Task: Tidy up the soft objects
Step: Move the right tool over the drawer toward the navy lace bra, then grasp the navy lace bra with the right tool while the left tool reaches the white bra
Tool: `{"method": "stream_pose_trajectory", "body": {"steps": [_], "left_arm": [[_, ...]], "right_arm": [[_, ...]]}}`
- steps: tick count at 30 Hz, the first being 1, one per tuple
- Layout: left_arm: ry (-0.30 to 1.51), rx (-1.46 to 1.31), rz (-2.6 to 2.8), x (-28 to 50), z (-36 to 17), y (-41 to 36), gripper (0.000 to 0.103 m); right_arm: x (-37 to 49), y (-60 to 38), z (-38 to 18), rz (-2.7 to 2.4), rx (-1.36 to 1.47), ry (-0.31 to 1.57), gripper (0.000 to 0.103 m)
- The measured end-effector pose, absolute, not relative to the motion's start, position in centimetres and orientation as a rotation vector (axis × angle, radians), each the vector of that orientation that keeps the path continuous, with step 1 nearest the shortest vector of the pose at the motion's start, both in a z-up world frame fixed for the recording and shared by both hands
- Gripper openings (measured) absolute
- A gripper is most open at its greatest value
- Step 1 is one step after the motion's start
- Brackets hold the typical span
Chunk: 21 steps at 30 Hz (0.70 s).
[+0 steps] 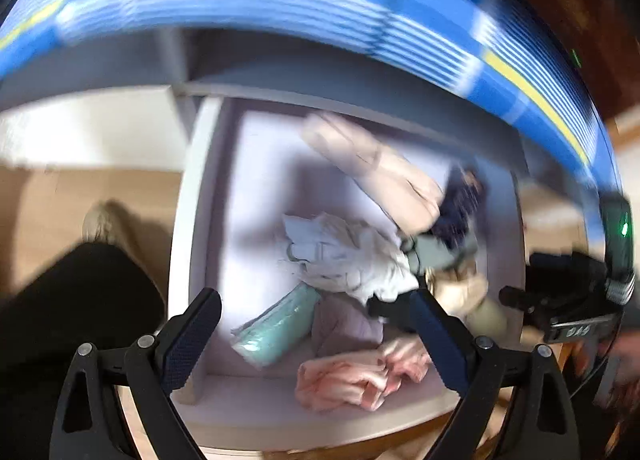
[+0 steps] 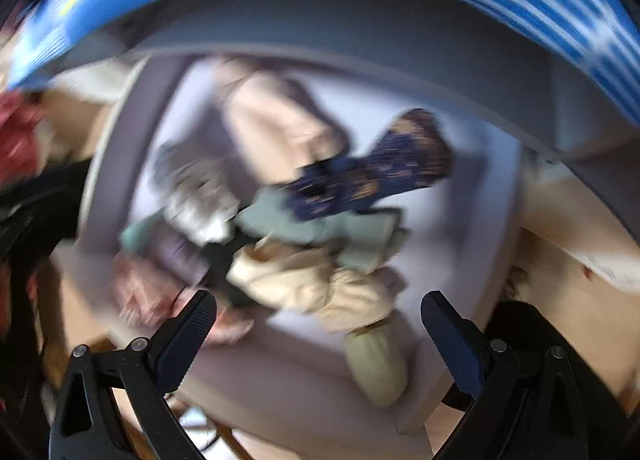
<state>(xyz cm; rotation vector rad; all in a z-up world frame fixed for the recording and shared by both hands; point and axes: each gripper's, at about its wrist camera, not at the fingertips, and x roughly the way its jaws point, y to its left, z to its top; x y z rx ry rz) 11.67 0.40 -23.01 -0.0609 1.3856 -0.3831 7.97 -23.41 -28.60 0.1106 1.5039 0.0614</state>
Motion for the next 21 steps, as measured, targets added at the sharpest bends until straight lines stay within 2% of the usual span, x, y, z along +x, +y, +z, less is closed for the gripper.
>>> {"method": "stream_pose_trajectory", "body": {"steps": [5,8,17,19,21], "left_arm": [[1.367,-0.058,-0.298,10.7,-24.4,-0.4,0.095],[1.358,-0.059,-0.273,10.9,-24.9,-0.4,0.093],[1.329,-0.131,-0.176,11.6,-25.0,0.2,0.091],[1.34,-0.145,-0.167,11.6,-25.1,0.3,0.084],[1.365,-0.182,-0.168,11.7,-25.2,0.7,0.082]], "right_arm": [[9.0,-25.6,-30.7,-0.205,0.235,1.47,0.088],[9.1,-26.3,-31.7,-0.299,0.322,1.434,0.083],[10.0,-29.1,-34.8,-0.48,0.651,1.286,0.081],[10.5,-29.8,-35.7,-0.503,0.715,1.276,0.081],[11.1,-30.4,-36.7,-0.509,0.756,1.277,0.081]]}}
